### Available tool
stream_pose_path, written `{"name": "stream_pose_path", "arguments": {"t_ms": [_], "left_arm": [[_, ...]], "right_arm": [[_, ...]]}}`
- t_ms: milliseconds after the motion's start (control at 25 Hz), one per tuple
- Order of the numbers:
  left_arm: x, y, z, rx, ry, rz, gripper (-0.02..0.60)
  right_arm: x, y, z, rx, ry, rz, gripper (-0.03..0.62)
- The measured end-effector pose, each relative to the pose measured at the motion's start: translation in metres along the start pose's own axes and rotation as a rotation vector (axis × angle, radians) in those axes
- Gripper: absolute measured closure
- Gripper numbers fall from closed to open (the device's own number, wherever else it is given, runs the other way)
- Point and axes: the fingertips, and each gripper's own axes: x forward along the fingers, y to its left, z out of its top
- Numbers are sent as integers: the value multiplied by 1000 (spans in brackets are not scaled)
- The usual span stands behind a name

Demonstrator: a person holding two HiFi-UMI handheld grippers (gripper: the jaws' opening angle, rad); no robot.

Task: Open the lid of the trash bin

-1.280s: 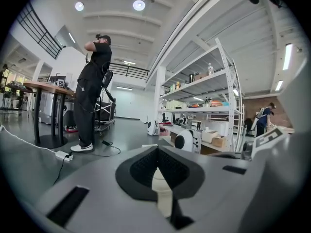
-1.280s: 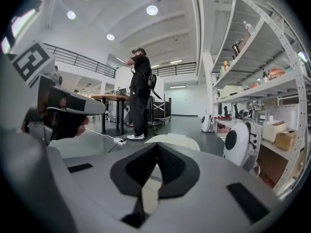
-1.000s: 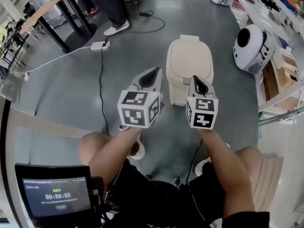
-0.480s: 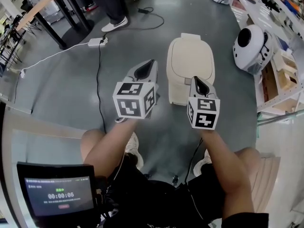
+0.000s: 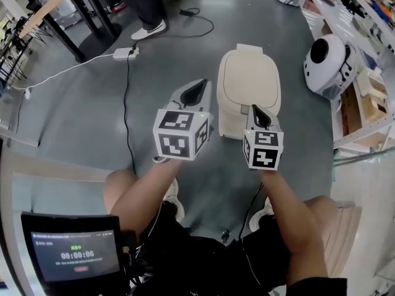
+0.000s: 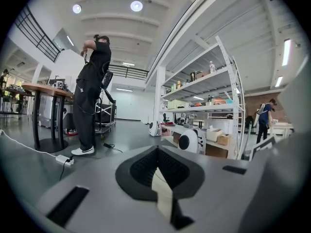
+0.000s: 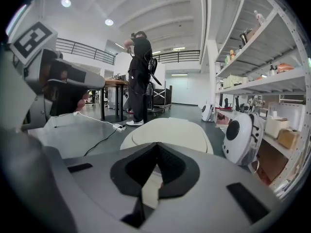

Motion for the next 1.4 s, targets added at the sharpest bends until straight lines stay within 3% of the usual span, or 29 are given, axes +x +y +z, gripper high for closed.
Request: {"name": "stream_pose_path", "arguments": {"t_ms": [280, 1400], "left_arm": [[5, 3, -8, 29, 8, -3, 582], [9, 2, -17, 6, 41, -6, 583]], "right_arm": [[9, -2, -10, -13, 13, 5, 589], [5, -1, -11, 6, 23, 7, 589]]}}
